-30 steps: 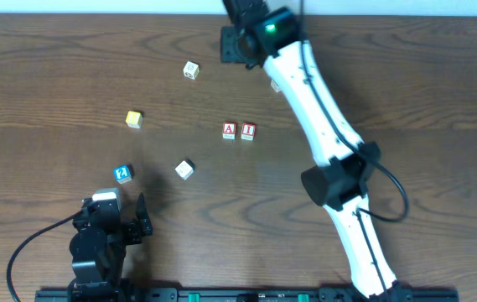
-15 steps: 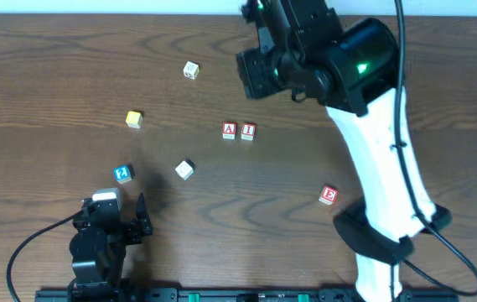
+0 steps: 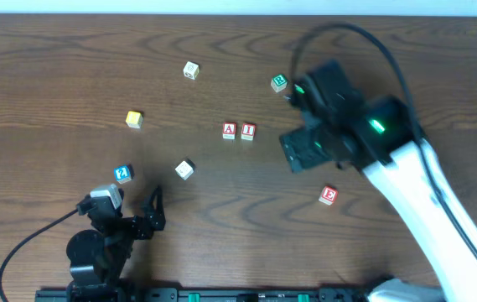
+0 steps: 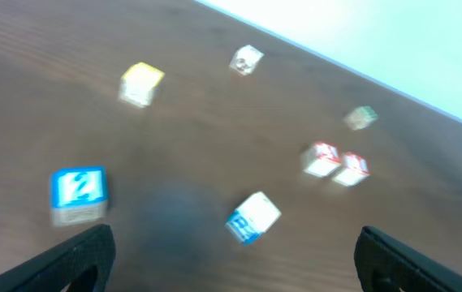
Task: Spell out Ai2
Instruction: 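Withdraw the right gripper and move the left gripper toward the blue '2' block, then grasp the blue '2' block with the left gripper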
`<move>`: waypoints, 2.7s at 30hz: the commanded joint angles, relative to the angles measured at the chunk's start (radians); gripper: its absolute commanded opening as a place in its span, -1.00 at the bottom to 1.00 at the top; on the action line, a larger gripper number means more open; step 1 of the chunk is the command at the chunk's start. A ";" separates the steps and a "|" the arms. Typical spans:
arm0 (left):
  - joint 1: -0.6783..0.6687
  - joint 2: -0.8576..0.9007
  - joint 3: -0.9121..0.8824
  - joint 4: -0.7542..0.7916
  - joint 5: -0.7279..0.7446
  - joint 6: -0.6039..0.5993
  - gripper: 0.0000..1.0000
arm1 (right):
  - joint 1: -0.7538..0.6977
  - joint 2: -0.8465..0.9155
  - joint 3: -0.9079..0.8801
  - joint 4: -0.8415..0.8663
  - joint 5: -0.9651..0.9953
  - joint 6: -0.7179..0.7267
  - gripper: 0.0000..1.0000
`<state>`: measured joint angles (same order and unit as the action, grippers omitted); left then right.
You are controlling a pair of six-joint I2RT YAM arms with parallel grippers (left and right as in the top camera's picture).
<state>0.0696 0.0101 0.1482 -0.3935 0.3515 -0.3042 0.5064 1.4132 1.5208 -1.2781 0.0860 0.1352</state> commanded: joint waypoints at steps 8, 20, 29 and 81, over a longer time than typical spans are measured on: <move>0.002 0.333 0.216 0.020 -0.076 0.125 0.91 | -0.061 -0.175 -0.145 0.072 0.014 -0.035 0.98; 0.023 1.162 0.832 -0.244 -0.315 0.381 0.91 | -0.073 -0.167 -0.145 0.163 -0.012 -0.016 0.99; 0.022 1.477 0.983 -0.371 -0.066 0.409 0.91 | -0.084 -0.167 -0.145 0.195 -0.015 -0.017 0.99; 0.069 1.664 0.769 -0.258 -0.311 0.097 0.83 | -0.085 -0.062 -0.145 0.299 -0.015 -0.018 0.98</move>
<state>0.1341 1.6661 0.9203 -0.6529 0.0452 -0.1944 0.4351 1.3502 1.3785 -0.9791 0.0746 0.1177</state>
